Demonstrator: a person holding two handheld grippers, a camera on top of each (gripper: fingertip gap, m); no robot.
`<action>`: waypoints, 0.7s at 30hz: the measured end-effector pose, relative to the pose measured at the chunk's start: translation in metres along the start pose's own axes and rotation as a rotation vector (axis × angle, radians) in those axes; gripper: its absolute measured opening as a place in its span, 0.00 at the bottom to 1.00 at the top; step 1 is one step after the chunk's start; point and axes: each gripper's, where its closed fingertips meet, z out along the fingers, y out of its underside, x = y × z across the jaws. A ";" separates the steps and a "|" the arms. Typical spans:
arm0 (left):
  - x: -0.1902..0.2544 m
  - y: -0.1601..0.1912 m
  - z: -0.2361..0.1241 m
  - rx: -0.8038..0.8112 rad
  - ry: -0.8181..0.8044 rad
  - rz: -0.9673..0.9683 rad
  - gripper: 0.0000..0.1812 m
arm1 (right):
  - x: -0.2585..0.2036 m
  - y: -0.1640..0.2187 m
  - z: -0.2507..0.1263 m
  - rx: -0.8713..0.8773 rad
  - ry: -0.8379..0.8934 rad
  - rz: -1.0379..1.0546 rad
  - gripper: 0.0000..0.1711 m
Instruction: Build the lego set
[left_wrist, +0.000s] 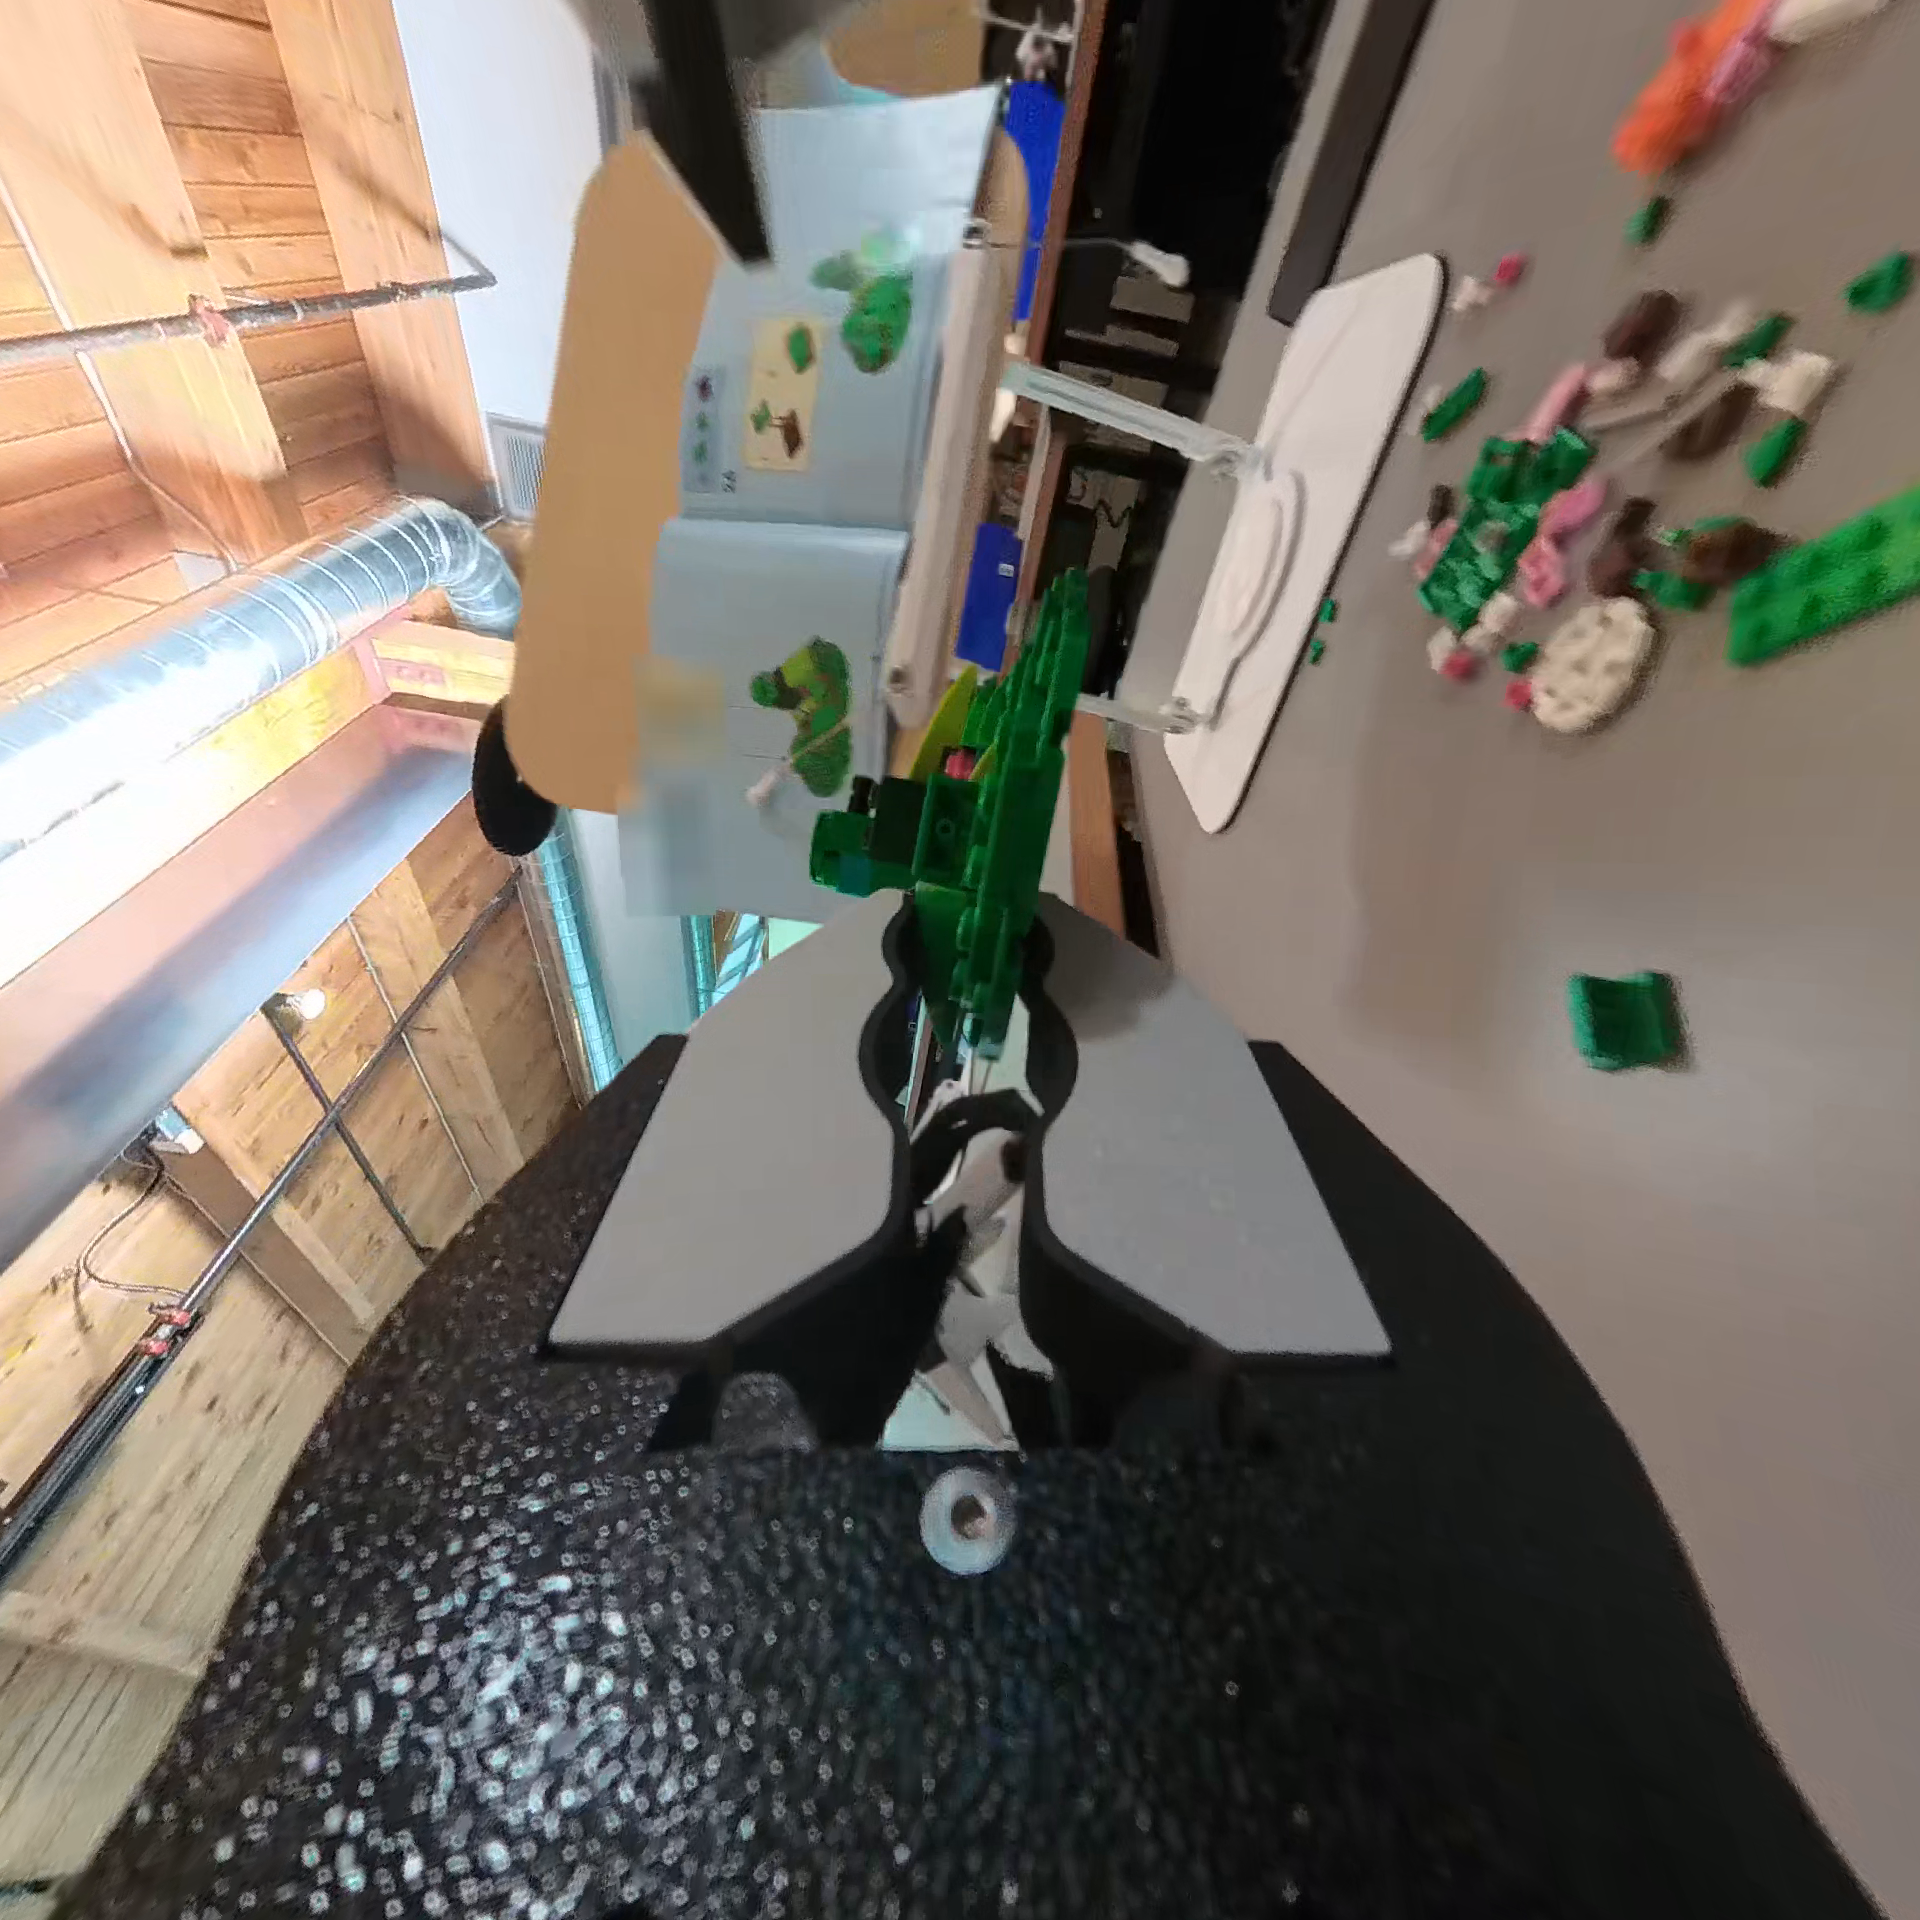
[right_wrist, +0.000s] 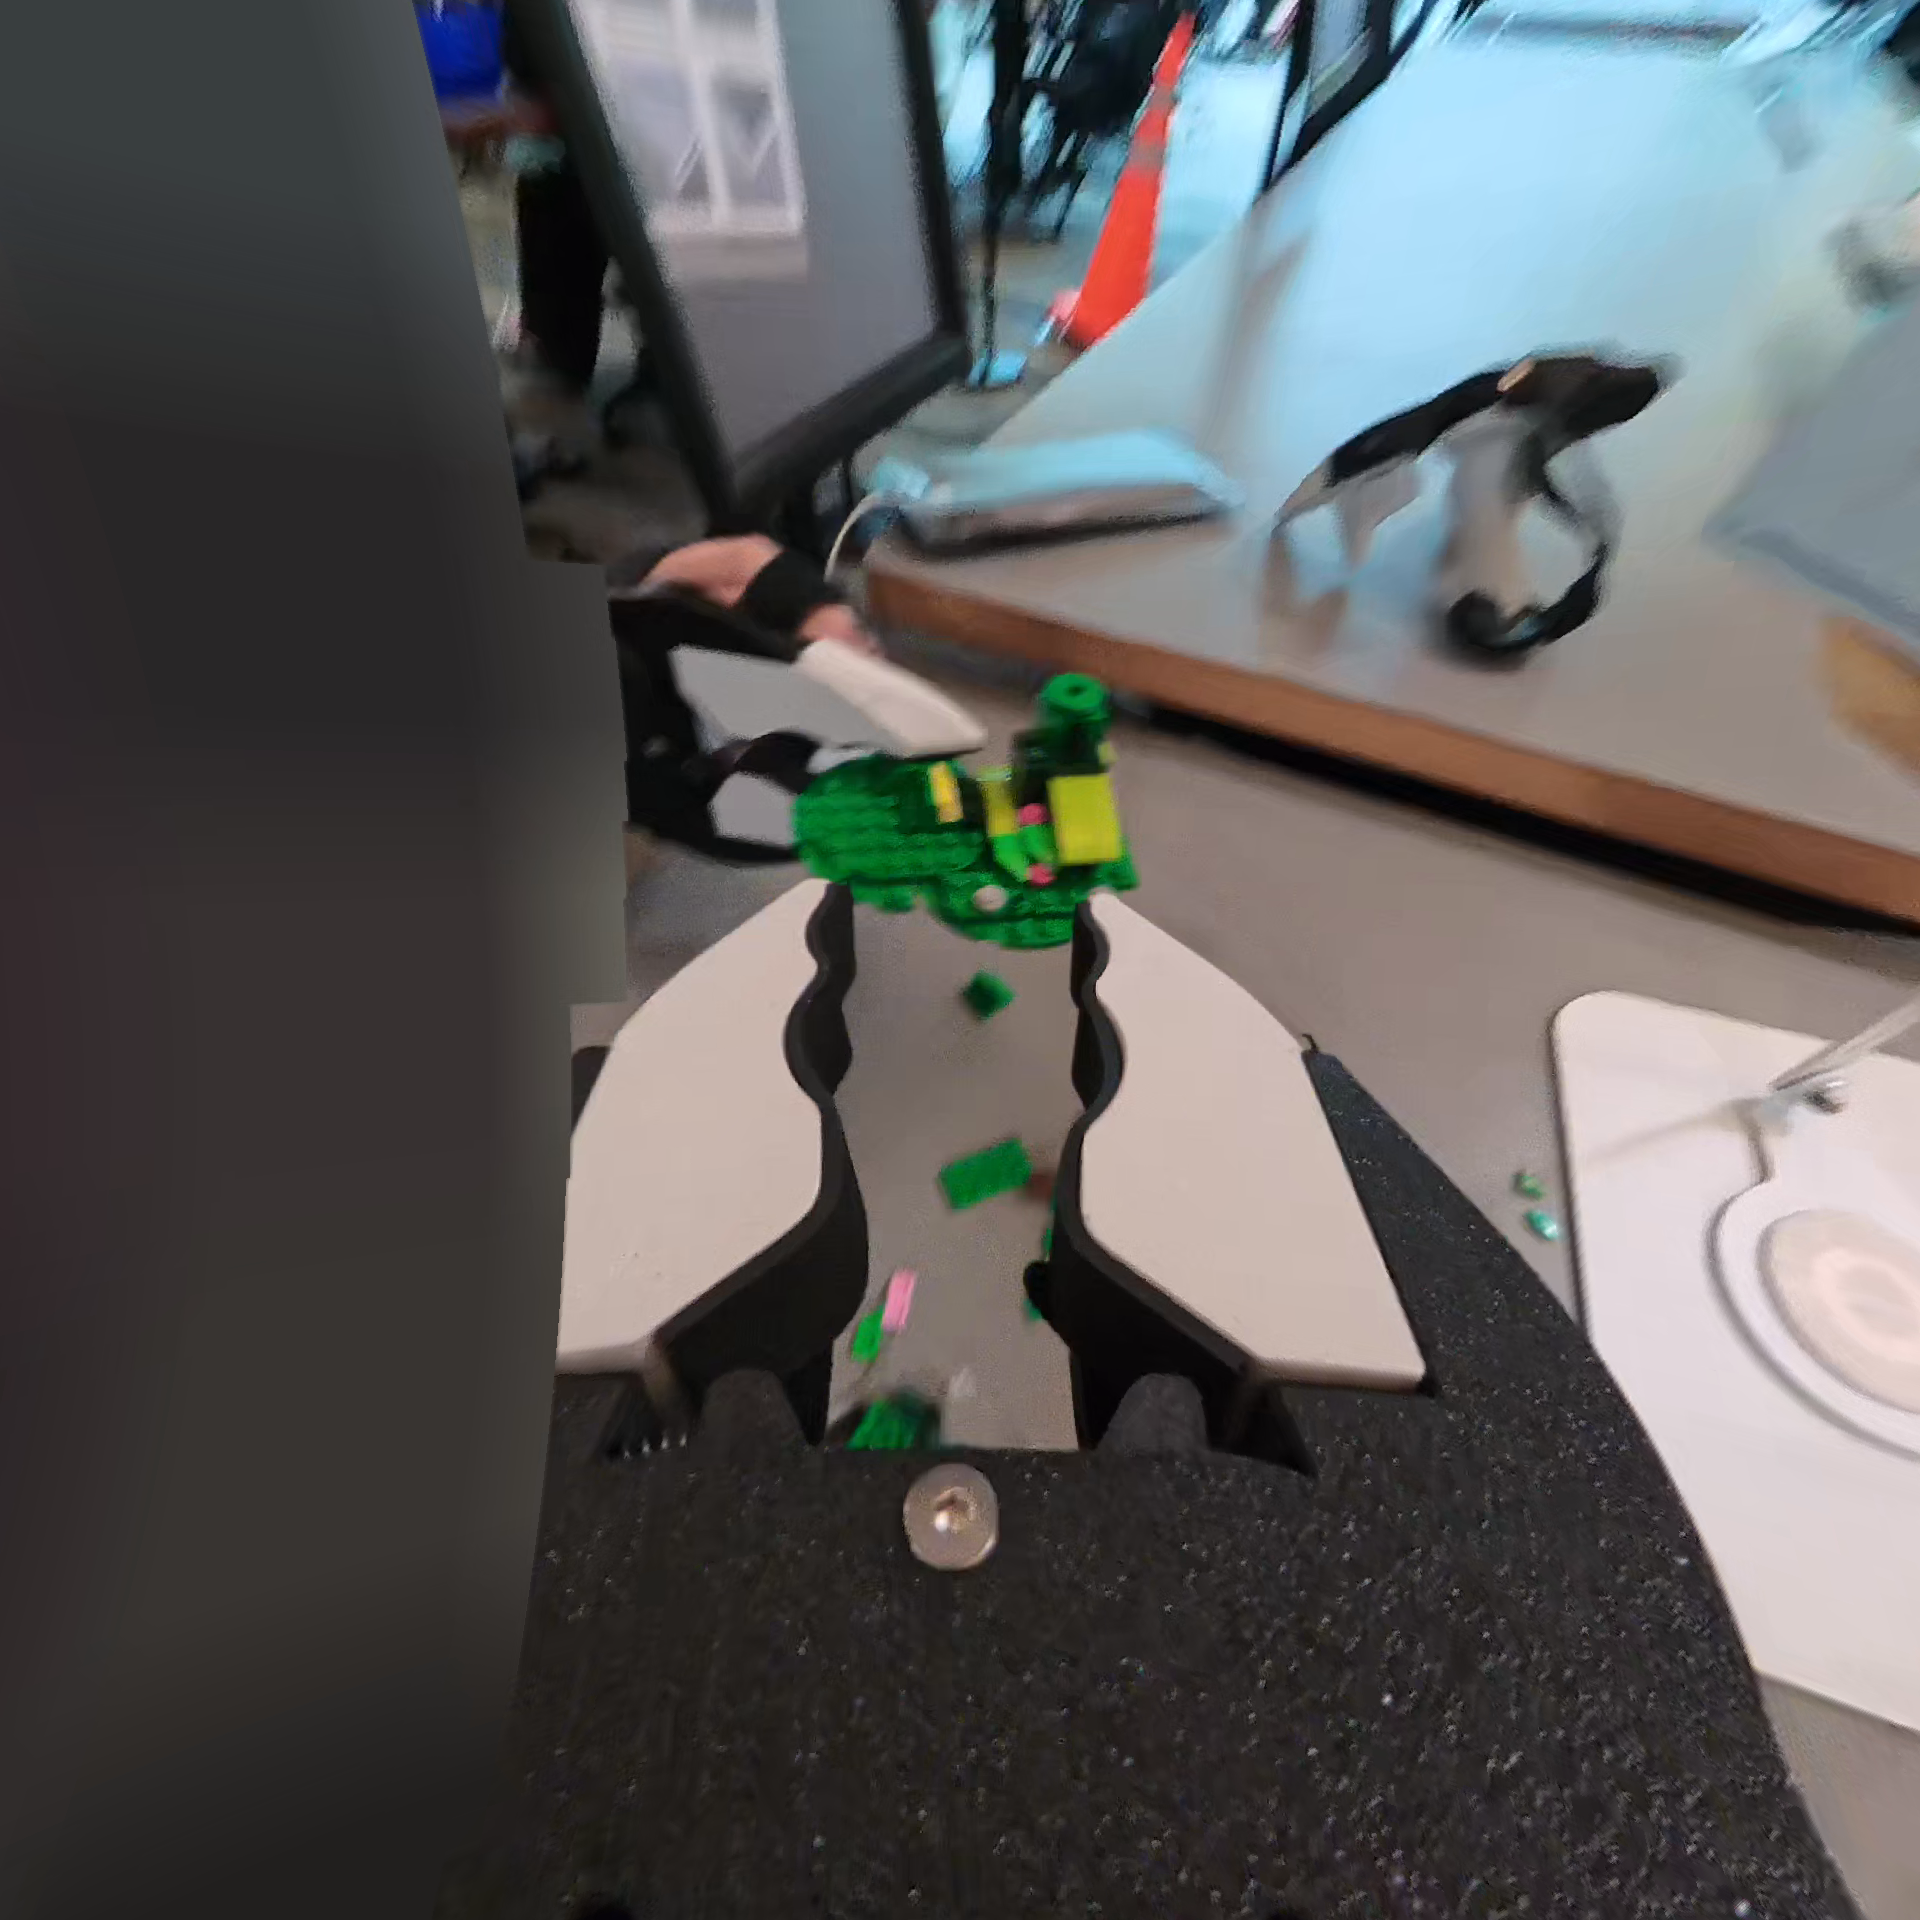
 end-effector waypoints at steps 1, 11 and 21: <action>0.012 0.003 0.000 0.005 0.011 0.009 0.09 | -0.011 0.011 0.001 -0.076 -0.052 -0.018 0.23; 0.055 0.026 0.005 0.059 0.018 -0.041 0.09 | -0.061 0.151 0.046 -0.628 -0.216 -0.064 0.27; 0.052 0.027 0.003 0.071 0.024 -0.111 0.09 | -0.070 0.166 0.068 -0.625 -0.113 0.038 0.24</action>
